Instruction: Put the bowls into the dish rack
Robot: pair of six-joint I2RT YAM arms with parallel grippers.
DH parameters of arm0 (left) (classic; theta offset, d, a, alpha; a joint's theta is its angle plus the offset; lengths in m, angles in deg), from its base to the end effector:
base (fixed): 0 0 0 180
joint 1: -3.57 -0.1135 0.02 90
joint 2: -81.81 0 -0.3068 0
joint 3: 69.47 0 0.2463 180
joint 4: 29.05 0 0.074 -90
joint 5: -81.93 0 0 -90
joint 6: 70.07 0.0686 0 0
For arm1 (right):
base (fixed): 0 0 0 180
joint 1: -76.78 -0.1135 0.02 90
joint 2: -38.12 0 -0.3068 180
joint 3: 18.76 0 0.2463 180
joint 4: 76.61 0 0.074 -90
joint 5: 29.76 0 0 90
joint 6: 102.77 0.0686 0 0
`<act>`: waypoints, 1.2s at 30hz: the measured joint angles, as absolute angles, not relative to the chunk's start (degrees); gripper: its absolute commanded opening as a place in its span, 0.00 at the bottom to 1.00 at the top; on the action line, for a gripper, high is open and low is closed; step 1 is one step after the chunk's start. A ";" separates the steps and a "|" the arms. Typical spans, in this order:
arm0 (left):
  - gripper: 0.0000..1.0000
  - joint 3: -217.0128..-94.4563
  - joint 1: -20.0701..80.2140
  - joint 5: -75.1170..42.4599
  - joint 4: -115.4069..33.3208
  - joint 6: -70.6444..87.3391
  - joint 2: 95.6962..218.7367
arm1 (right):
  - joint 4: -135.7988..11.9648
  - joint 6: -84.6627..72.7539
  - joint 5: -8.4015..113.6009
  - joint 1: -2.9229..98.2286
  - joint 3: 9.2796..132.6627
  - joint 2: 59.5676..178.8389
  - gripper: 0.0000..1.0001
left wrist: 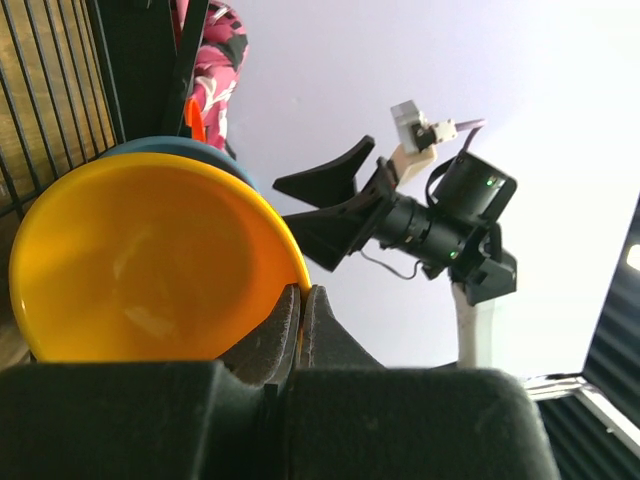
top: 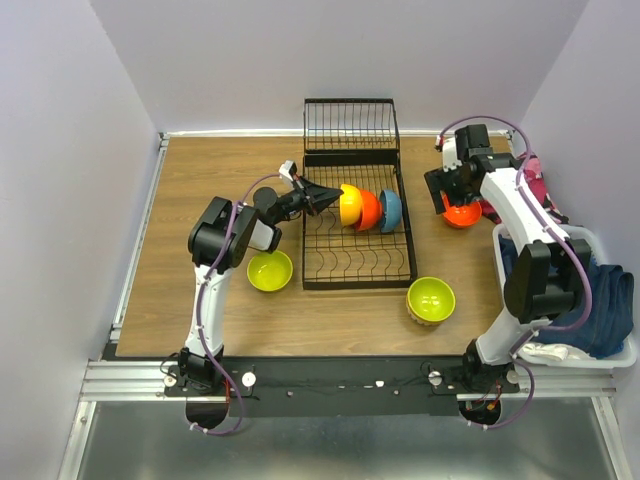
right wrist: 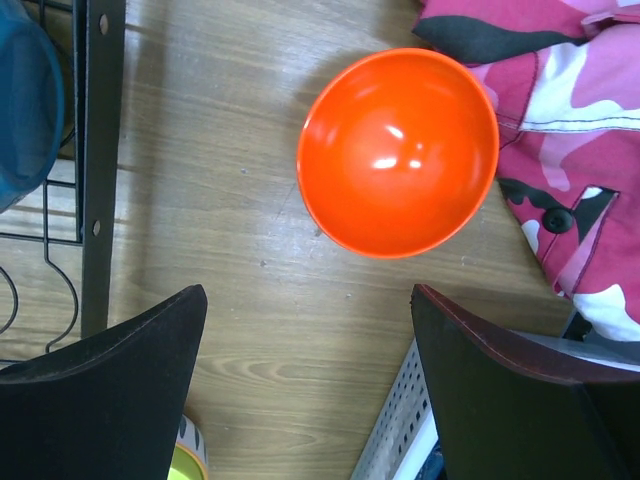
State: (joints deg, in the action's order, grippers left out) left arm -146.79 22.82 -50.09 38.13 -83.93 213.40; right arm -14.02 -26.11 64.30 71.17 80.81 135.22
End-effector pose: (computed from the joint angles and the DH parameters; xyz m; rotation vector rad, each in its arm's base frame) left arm 0.4468 -0.2047 0.1709 -0.5286 1.7769 -2.1485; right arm 0.3736 0.0318 0.3051 -0.4073 2.5909 -0.1399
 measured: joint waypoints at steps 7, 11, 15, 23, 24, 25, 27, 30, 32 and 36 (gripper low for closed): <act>0.00 -146.87 22.82 -49.23 40.14 -85.76 214.27 | -13.91 -26.20 65.15 69.51 80.83 135.81 0.91; 0.00 -146.31 22.82 -49.23 40.47 -85.52 214.17 | -13.91 -26.33 65.41 68.75 80.83 135.97 0.91; 0.00 -145.06 22.73 -49.21 40.99 -85.83 213.79 | -13.91 -26.33 65.58 68.20 80.83 135.99 0.91; 0.00 -143.97 22.53 -49.26 39.26 -83.97 212.13 | -13.91 -26.35 65.72 67.35 80.90 136.01 0.91; 0.01 -143.60 22.40 -49.28 39.02 -83.47 211.76 | -13.91 -26.35 65.74 67.35 80.94 136.03 0.91; 0.02 -143.22 22.34 -49.26 38.78 -83.03 211.45 | -13.89 -26.35 65.74 67.33 81.01 136.03 0.91; 0.07 -142.26 22.01 -49.26 38.15 -81.96 210.71 | -13.96 -26.35 65.76 67.22 81.11 136.07 0.91; 0.20 -141.30 21.44 -49.26 37.30 -80.67 209.99 | -13.96 -26.35 65.76 66.98 81.11 136.07 0.91; 0.26 -141.08 21.29 -49.26 36.62 -79.75 209.73 | -13.96 -26.35 65.76 66.96 81.11 136.07 0.91; 0.35 -141.02 21.31 -49.28 34.15 -77.89 209.53 | -13.96 -26.35 65.76 66.76 81.11 136.07 0.91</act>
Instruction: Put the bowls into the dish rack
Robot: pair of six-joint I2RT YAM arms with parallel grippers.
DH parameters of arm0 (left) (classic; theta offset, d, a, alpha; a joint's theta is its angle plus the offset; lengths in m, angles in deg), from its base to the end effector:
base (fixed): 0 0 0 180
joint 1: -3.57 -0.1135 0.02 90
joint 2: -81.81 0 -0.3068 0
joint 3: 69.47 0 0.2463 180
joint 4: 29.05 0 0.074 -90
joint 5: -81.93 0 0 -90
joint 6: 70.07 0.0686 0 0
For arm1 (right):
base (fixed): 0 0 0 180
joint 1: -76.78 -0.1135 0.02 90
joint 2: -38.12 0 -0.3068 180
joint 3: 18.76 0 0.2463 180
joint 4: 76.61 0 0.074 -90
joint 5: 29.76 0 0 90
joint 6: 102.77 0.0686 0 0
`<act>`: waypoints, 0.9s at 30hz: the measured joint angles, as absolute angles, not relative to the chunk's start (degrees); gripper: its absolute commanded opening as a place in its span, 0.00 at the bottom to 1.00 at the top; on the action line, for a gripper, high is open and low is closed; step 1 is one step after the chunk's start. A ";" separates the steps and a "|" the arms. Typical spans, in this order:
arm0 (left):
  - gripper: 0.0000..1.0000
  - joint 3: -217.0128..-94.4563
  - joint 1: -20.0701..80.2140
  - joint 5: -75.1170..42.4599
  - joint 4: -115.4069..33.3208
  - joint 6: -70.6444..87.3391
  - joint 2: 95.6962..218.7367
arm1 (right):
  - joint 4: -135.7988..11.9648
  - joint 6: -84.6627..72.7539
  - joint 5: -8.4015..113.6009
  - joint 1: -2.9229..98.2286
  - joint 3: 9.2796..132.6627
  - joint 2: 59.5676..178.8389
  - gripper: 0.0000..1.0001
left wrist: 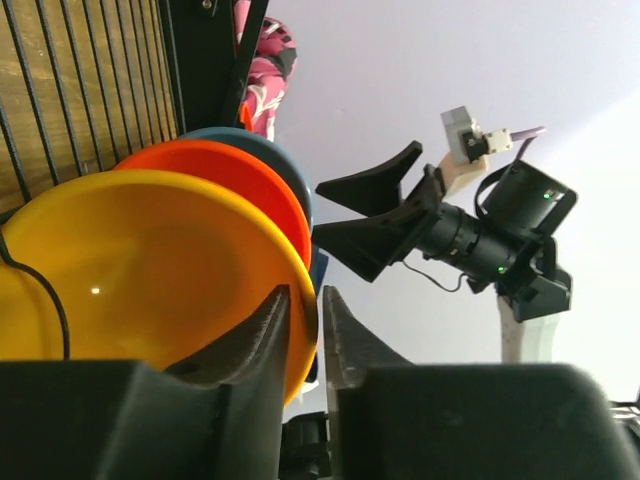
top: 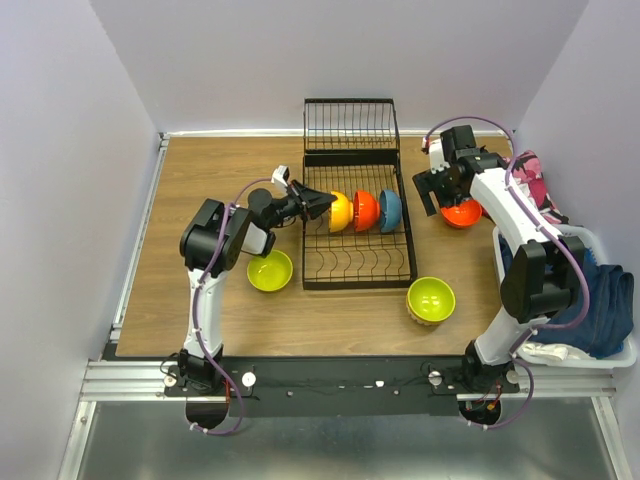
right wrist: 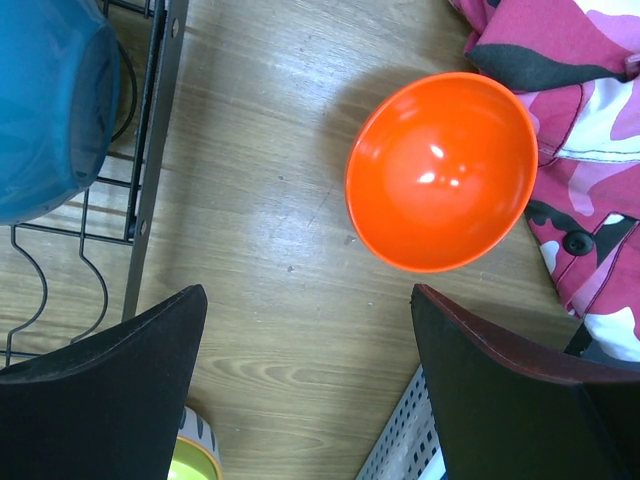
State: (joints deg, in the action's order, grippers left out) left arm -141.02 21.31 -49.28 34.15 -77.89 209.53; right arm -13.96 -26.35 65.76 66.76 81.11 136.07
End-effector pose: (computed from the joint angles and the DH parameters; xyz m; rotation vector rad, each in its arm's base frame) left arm 0.4334 -0.1861 0.1670 -0.5578 1.8240 -2.0313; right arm 0.3735 0.0593 0.3015 -0.5055 2.5814 -0.1481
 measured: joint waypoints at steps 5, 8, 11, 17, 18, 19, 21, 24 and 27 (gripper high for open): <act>0.46 -140.69 21.31 -49.39 30.54 -74.68 207.83 | -13.96 -26.33 65.74 66.36 81.11 136.07 0.91; 0.50 -139.99 21.31 -49.58 25.15 -70.29 205.14 | -13.96 -26.33 65.69 66.34 81.22 136.07 0.91; 0.55 -139.75 21.16 -49.93 18.59 -65.04 201.55 | -14.02 -26.33 65.61 66.34 81.33 136.07 0.91; 0.57 -141.72 19.93 -50.50 -2.48 -48.47 195.02 | -14.53 -26.31 64.84 66.34 81.33 136.07 0.92; 0.57 -142.04 19.69 -50.55 -5.10 -46.44 194.41 | -14.59 -26.31 64.71 66.34 81.33 136.05 0.92; 0.58 -142.68 19.19 -50.48 -10.35 -42.88 193.31 | -14.68 -26.31 64.56 66.34 81.33 136.03 0.92; 0.60 -143.25 18.34 -50.39 -16.65 -37.17 191.22 | -14.88 -26.33 64.14 66.32 81.31 135.81 0.92; 0.60 -143.22 16.46 -49.10 -26.44 -29.37 186.41 | -15.22 -26.31 63.66 66.32 80.81 134.48 0.92; 0.60 -143.18 14.10 -48.40 -35.01 -21.17 180.94 | -16.01 -26.33 63.11 66.34 79.34 131.57 0.92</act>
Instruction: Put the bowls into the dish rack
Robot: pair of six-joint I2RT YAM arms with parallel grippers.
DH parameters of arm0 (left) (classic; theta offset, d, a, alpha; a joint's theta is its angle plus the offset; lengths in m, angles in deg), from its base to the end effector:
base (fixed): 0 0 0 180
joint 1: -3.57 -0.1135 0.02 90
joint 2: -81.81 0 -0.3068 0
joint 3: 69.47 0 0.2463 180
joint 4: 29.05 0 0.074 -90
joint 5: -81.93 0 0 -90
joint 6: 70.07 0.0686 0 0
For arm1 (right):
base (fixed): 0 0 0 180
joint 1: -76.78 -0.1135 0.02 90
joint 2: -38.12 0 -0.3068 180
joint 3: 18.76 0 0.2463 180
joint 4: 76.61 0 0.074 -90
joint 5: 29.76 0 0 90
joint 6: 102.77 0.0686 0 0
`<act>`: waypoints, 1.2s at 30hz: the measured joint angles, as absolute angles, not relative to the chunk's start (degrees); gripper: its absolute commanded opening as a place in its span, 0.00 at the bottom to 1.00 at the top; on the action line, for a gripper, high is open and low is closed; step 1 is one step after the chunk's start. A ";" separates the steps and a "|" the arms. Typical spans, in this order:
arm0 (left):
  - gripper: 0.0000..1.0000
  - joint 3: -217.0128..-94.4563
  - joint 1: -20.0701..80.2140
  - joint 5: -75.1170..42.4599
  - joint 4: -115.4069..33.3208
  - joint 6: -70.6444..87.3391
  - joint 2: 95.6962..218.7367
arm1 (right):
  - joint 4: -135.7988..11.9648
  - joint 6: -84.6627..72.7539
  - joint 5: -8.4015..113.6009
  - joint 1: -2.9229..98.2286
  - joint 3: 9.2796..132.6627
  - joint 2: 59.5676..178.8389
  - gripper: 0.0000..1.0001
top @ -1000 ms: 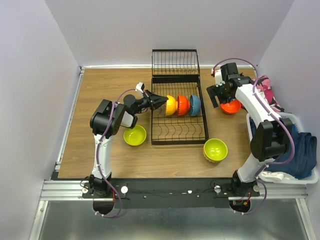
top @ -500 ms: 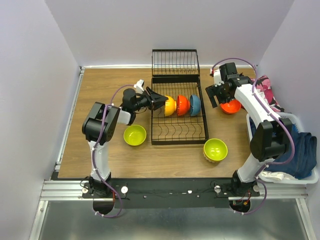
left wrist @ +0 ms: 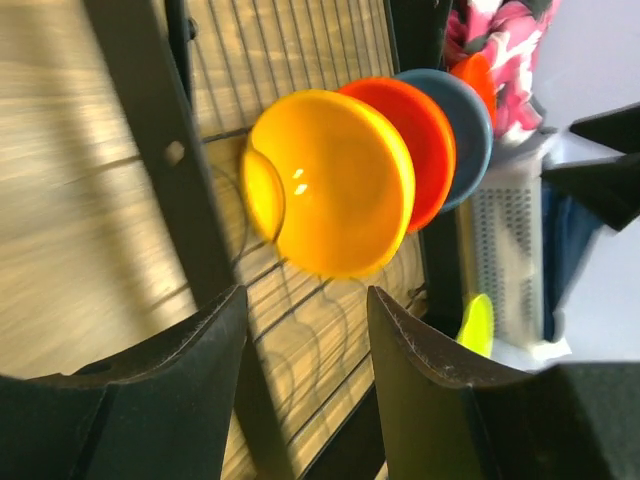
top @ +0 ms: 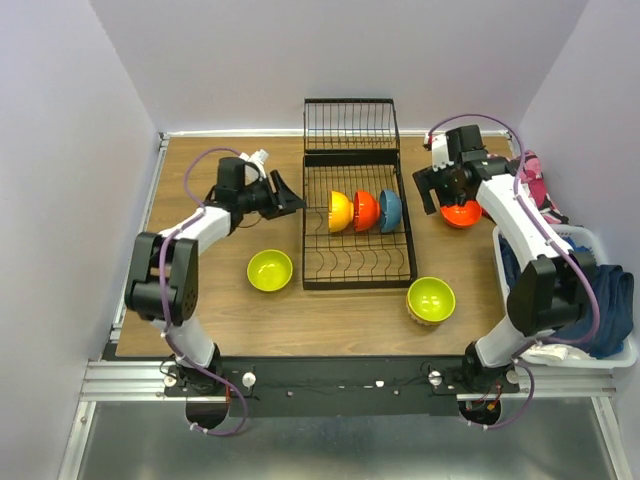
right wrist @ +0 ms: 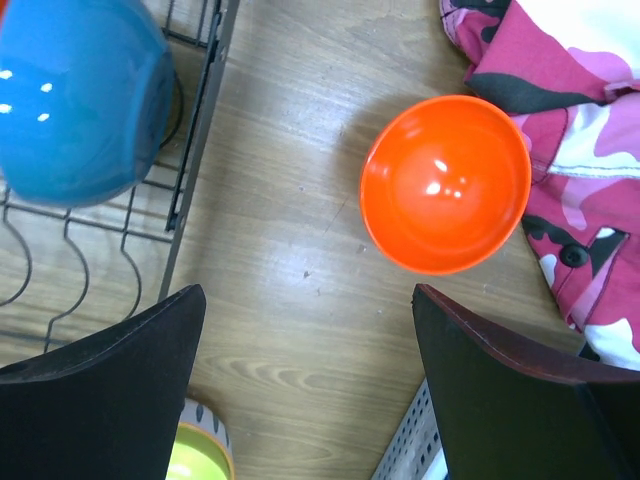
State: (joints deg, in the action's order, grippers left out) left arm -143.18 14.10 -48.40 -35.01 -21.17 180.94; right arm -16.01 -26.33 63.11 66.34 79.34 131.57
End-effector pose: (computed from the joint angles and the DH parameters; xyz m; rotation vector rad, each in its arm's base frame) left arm 0.3841 -0.1166 0.2449 -0.1419 2.2332 -1.2603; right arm 0.3583 0.0625 0.3216 -0.5106 2.4960 -0.0850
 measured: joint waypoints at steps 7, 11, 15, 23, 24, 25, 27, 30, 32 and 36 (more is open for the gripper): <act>0.60 -144.05 12.52 -50.09 -54.44 2.96 165.99 | -17.48 -26.35 62.09 66.32 74.89 124.69 0.93; 0.59 -146.52 12.92 -51.51 -70.57 27.37 161.77 | -17.59 -26.40 61.83 66.34 74.45 122.46 0.93; 0.56 -141.93 14.18 -48.30 -88.10 56.29 156.90 | -18.66 -26.46 61.72 66.32 74.05 119.77 0.93; 0.56 -128.21 20.94 -39.55 -97.04 79.15 145.03 | -19.75 -26.66 61.41 66.32 72.22 116.27 0.93; 0.56 -127.77 21.86 -39.09 -96.95 79.72 144.49 | -19.75 -26.66 61.41 66.32 71.98 116.08 0.93; 0.56 -127.31 23.30 -38.18 -96.49 79.89 144.20 | -19.79 -26.66 61.41 66.32 71.78 115.86 0.94; 0.56 -126.53 25.09 -36.93 -94.81 79.83 144.22 | -19.86 -26.66 61.39 66.32 71.32 115.42 0.94; 0.56 -125.34 27.08 -35.42 -91.83 78.91 144.22 | -19.92 -26.66 61.37 66.32 70.91 114.92 0.94; 0.53 -124.93 27.74 -34.59 -90.19 78.47 144.29 | -19.99 -26.66 61.37 66.32 70.65 114.55 0.94; 0.40 -124.67 28.37 -32.97 -86.72 77.53 146.34 | -20.03 -26.66 61.34 66.32 70.43 114.22 0.94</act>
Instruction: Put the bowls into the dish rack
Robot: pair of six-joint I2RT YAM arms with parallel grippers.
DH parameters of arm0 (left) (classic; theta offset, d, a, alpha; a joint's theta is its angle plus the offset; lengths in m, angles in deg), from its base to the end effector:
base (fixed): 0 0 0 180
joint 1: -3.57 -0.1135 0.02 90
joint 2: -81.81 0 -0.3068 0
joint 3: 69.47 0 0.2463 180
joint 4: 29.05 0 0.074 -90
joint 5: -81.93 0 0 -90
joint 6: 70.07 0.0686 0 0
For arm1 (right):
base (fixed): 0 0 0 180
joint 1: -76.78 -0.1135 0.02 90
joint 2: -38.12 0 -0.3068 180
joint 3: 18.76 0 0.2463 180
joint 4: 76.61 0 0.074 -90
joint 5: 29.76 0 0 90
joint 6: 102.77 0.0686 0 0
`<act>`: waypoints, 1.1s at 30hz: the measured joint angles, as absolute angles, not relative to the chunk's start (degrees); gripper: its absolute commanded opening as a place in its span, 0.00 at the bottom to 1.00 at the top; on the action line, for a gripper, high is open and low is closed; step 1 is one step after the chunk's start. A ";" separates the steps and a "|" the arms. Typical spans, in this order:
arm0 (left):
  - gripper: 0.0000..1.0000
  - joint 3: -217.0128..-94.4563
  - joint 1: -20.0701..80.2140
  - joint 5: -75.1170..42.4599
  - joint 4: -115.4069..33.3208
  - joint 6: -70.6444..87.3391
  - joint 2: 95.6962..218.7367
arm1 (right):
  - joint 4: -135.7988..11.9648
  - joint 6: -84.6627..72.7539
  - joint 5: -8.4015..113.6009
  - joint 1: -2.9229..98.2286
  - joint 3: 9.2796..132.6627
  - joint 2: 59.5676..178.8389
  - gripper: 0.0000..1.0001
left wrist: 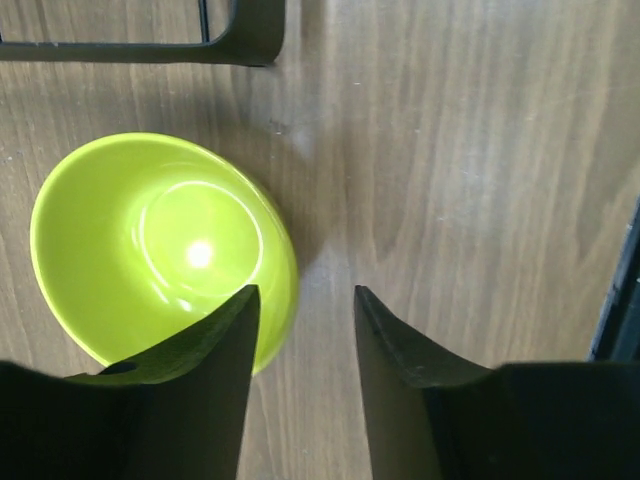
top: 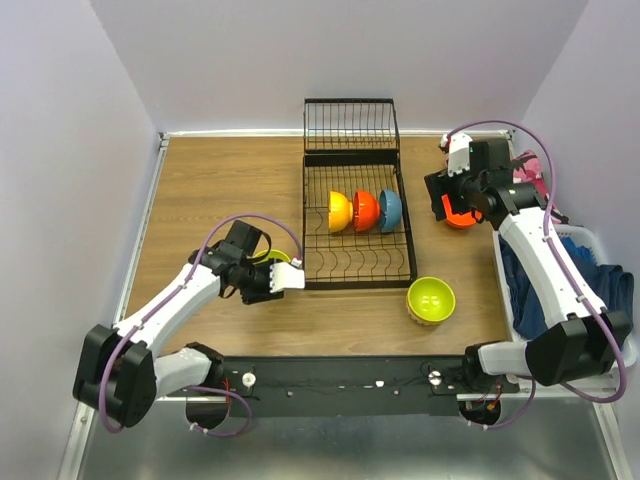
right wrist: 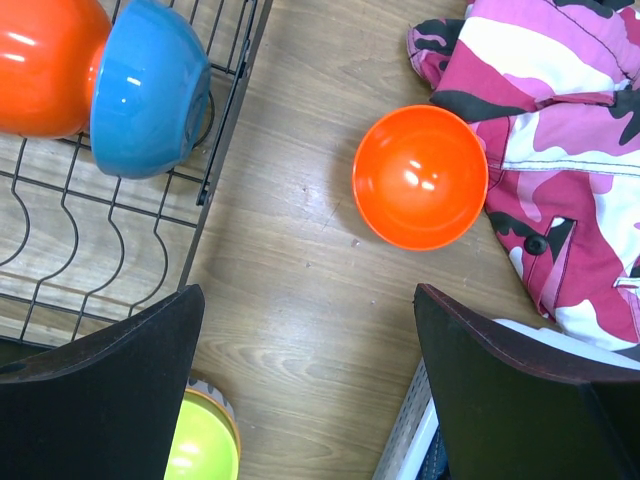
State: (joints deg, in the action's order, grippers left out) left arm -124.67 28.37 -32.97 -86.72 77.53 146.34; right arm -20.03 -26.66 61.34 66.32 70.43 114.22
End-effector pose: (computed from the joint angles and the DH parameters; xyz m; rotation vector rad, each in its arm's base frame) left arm 0.1552 -0.1035 0.2252 1.8075 1.8867 -0.4029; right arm 0.2851 0.0513 0.3690 -0.4820 2.2798 -0.0523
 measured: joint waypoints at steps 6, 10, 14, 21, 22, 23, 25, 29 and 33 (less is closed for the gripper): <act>0.12 -124.32 28.46 -30.72 -82.81 76.09 151.26 | -20.08 -26.70 61.37 66.34 70.43 114.20 0.94; 0.00 -124.69 28.46 -30.35 -82.83 75.78 151.92 | -20.21 -26.79 61.39 66.32 70.43 114.20 0.94; 0.00 -126.48 28.09 -30.55 -85.60 76.53 151.11 | -20.58 -26.81 61.39 66.34 70.27 114.20 0.94; 0.00 -139.27 26.07 -34.63 -98.32 75.52 146.08 | -20.91 -26.81 61.39 66.34 70.19 114.22 0.94; 0.00 -142.74 25.64 -36.32 -98.48 73.79 146.45 | -20.91 -26.81 61.39 66.32 70.19 114.22 0.94; 0.00 -145.74 24.94 -38.24 -98.04 71.76 147.30 | -20.93 -26.81 61.39 66.34 70.19 114.33 0.94; 0.00 -150.02 23.74 -43.22 -95.13 65.27 149.71 | -21.00 -26.79 61.39 66.32 70.21 114.72 0.94; 0.00 -152.43 20.00 -53.72 -83.42 48.53 157.14 | -20.91 -26.79 61.43 66.32 70.71 116.82 0.94; 0.00 -148.80 16.11 -63.33 -62.96 23.52 165.23 | -20.91 -26.81 61.48 66.32 71.58 119.03 0.94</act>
